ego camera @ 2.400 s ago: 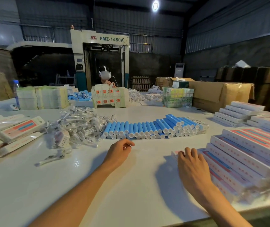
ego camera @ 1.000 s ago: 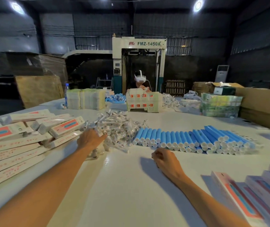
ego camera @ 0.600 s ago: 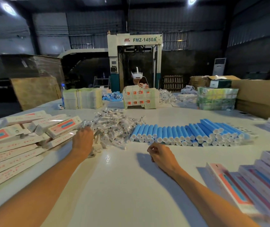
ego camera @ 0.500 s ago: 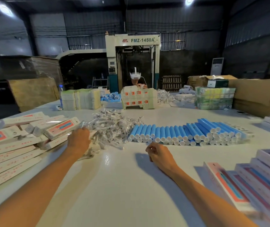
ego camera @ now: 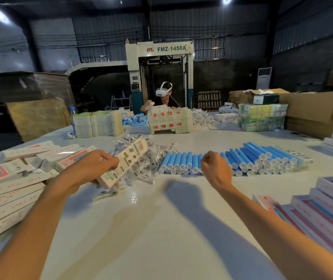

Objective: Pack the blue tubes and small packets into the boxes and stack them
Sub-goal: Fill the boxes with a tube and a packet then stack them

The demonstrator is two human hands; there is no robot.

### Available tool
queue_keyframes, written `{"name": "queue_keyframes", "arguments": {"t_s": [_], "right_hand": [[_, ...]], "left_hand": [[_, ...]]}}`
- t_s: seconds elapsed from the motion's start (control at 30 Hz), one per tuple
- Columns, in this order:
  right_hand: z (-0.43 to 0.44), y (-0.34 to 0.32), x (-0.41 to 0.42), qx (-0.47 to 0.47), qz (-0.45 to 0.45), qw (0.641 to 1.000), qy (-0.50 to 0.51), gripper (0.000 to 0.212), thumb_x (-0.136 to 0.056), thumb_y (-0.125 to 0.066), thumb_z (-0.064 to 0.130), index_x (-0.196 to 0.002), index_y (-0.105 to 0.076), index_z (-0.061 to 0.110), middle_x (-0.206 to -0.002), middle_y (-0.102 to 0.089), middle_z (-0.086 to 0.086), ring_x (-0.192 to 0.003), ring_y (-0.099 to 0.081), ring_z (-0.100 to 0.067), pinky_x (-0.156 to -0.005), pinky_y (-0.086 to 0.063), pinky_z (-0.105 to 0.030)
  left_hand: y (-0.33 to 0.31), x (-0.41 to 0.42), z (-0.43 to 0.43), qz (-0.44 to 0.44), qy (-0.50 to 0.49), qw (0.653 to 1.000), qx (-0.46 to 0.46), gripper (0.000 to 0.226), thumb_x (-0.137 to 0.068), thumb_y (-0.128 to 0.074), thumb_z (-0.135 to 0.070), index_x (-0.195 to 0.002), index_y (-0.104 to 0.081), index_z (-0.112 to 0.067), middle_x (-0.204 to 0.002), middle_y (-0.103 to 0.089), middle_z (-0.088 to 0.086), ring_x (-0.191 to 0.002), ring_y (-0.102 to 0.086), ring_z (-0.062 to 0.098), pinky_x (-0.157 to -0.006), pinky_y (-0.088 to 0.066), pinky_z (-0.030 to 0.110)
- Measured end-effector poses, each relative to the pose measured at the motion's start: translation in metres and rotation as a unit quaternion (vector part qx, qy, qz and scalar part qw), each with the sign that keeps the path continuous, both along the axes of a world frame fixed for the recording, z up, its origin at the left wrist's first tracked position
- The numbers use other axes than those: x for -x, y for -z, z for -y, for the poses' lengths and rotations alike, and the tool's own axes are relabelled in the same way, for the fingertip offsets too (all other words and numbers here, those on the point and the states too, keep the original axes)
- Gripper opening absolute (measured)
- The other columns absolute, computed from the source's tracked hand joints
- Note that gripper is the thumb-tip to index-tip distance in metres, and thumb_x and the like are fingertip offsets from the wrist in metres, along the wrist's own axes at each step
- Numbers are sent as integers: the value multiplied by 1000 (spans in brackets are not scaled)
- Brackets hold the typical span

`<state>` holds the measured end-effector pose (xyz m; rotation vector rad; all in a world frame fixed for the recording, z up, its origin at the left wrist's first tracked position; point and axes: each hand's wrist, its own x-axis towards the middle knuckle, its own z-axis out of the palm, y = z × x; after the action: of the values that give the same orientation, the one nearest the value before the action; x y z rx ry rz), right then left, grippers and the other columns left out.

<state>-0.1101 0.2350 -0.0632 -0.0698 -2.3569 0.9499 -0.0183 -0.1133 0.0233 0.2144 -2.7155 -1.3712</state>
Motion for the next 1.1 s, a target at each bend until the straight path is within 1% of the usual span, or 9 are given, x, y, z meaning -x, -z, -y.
{"name": "queue_keyframes", "arguments": {"t_s": [0.07, 0.13, 0.23, 0.33, 0.43, 0.67, 0.83, 0.93, 1.1], "right_hand": [[-19, -11, 15, -31, 10, 999, 41, 10, -92, -52, 15, -92, -62, 12, -84, -66, -6, -77, -59, -29, -67, -49, -38], [-40, -15, 31, -93, 30, 992, 81, 12, -94, -52, 13, -101, -59, 5, -102, -64, -14, -92, -57, -34, -74, -49, -43], [-67, -13, 50, -203, 89, 966, 135, 26, -97, -51, 15, -120, -56, 3, -127, -53, -18, -121, -47, -38, -96, -44, -47], [-83, -8, 63, -280, 120, 937, 170, 33, -100, -49, 16, -130, -55, 5, -135, -51, -16, -129, -44, -35, -104, -40, -43], [-90, -1, 70, -332, 151, 917, 164, 34, -102, -46, 13, -133, -57, 6, -135, -53, -17, -128, -47, -34, -103, -42, -41], [-89, -1, 73, -363, 195, 892, 184, 33, -101, -54, 11, -134, -56, 4, -131, -53, -19, -123, -50, -34, -100, -47, -38], [-85, -11, 75, -343, 241, 890, 180, 39, -100, -57, 11, -138, -55, 4, -137, -47, -24, -128, -47, -38, -107, -44, -41], [-84, -16, 74, -330, 258, 889, 183, 44, -101, -56, 13, -143, -50, -1, -142, -45, -27, -131, -45, -40, -109, -44, -43], [-86, -24, 66, -320, 273, 889, 181, 45, -102, -54, 19, -141, -50, -3, -137, -54, -23, -127, -53, -38, -102, -49, -41]], "left_hand": [[14, 5, -12, 26, 75, 990, -119, 21, -105, -60, -14, -126, -58, -12, -101, -83, 8, -89, -81, 34, -71, -67, 43], [32, 13, -29, 48, 147, 954, -256, 30, -105, -56, -8, -135, -50, -9, -114, -79, 16, -104, -78, 38, -78, -67, 43], [59, 23, -58, 31, 165, 922, -348, 41, -102, -61, -11, -141, -50, -14, -119, -78, 17, -107, -77, 34, -86, -66, 45], [72, 32, -86, 26, 168, 918, -358, 52, -94, -72, -36, -140, -57, -16, -113, -79, 16, -101, -77, 32, -87, -65, 46], [76, 35, -105, 27, 161, 910, -382, 61, -89, -70, -58, -133, -66, -16, -114, -79, 17, -101, -77, 35, -85, -66, 46], [105, 32, -110, -7, 190, 883, -429, 51, -96, -75, -33, -138, -59, -10, -123, -76, 19, -113, -75, 38, -90, -65, 44], [104, 33, -107, -36, 163, 879, -447, 50, -89, -81, -29, -132, -65, -8, -120, -78, 17, -109, -76, 38, -86, -65, 41], [103, 33, -106, -49, 156, 886, -434, 53, -86, -82, -28, -133, -66, -11, -118, -79, 15, -108, -77, 36, -91, -65, 44], [105, 34, -106, -44, 158, 884, -438, 55, -81, -84, -26, -131, -66, -12, -117, -79, 14, -107, -78, 35, -90, -65, 44]]}}
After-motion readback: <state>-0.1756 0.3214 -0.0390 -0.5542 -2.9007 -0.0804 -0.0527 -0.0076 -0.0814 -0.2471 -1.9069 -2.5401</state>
